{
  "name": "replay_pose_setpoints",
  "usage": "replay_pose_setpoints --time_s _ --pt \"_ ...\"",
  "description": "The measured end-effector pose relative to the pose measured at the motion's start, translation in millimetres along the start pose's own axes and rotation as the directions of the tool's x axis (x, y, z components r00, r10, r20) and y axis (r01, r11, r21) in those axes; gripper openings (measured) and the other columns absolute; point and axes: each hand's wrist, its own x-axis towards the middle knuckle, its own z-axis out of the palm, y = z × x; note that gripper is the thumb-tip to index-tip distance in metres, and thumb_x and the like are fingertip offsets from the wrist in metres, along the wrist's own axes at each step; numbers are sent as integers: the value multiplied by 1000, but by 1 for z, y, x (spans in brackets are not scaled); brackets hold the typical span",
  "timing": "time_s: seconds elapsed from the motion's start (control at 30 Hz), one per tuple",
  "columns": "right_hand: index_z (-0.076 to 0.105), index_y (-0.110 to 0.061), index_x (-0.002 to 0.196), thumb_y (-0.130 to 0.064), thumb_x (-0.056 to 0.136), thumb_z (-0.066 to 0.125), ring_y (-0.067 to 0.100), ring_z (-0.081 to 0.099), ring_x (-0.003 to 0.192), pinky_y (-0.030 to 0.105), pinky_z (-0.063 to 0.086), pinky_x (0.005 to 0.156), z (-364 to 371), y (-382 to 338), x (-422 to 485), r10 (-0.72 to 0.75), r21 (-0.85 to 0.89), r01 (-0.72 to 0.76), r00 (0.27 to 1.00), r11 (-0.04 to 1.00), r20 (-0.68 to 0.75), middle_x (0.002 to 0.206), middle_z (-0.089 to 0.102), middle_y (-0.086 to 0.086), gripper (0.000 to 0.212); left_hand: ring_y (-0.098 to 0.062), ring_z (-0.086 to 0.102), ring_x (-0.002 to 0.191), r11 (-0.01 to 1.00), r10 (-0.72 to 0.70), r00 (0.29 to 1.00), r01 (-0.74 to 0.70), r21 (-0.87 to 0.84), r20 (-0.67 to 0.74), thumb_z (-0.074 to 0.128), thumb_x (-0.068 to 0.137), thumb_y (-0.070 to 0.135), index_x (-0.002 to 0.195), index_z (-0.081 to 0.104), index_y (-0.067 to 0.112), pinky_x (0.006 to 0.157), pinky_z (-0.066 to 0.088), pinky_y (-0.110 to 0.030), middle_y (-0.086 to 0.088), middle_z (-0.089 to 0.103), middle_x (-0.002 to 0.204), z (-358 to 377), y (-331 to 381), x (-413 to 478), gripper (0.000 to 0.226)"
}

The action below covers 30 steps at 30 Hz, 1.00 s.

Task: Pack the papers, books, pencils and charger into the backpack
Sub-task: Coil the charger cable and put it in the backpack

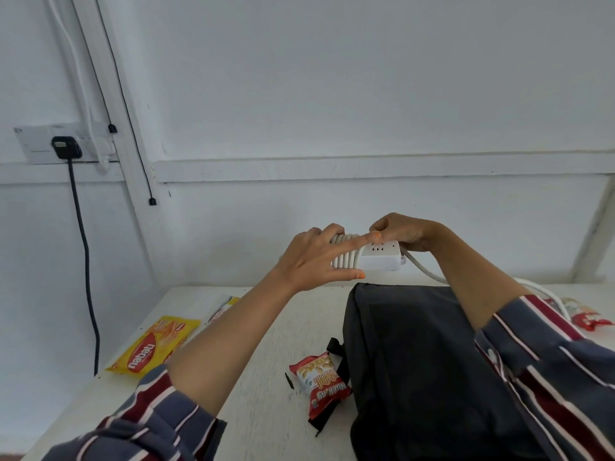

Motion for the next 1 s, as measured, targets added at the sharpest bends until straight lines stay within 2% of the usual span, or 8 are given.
replay_pose_setpoints --time_s 0.1,0.2,0.33,0.4,0.6,0.73,0.87,1.0 --pt "66 -13 74 -75 34 76 18 60 61 25 46 54 6 5 -4 4 123 -7 999 992 32 67 65 3 75 -23 58 59 999 37 999 -37 19 -1 36 81 65 132 34 41 51 50 -30 -9 63 94 1 -5 -1 56" --pt "63 -13 94 -65 79 43 17 66 76 24 54 64 12 16 -4 48 311 -45 999 949 -2 86 69 6 58 -23 58 60 999 38 999 -38 11 -17 41 80 65 125 50 37 51 50 -30 -9 62 94 1 -6 -1 54" --pt "64 -6 89 -59 85 44 23 60 73 23 47 63 11 8 0 87 25 -83 963 996 -257 85 65 13 57 -25 60 61 996 -88 994 88 8 64 40 74 70 118 63 29 52 49 -31 -8 62 93 5 -5 -1 64" --pt "64 -9 103 -45 96 40 20 61 71 23 49 63 7 2 -4 108 -67 -137 940 988 -325 86 66 10 44 -28 61 69 982 -190 972 189 17 136 36 72 73 121 60 28 58 49 -33 -8 61 98 6 -6 -4 71" --pt "46 -13 128 -18 98 43 19 56 94 25 43 76 6 8 -27 99 -360 -183 966 915 -238 120 59 8 30 -31 62 79 933 -358 921 360 18 155 44 70 74 125 57 28 66 49 -37 -9 60 107 4 -6 -5 73" --pt "48 -22 130 -22 99 42 16 58 76 27 42 76 22 30 -36 70 -441 -196 956 876 -286 90 64 2 32 -36 61 81 902 -429 899 432 -19 94 56 70 66 124 58 25 68 47 -38 -13 60 109 2 -8 2 68" --pt "49 -23 134 -24 99 43 14 49 83 25 35 82 39 23 -36 -47 -586 -119 964 802 -260 105 61 4 36 -36 58 90 884 -465 879 466 17 104 59 74 65 129 53 26 74 45 -39 -13 56 116 2 1 22 68" --pt "63 -10 116 -18 97 45 20 55 78 32 40 75 39 13 -42 -149 -628 -23 964 778 -220 91 66 2 28 -38 57 92 899 -439 891 434 64 116 68 73 56 127 53 28 78 42 -42 -13 54 115 11 10 36 63"
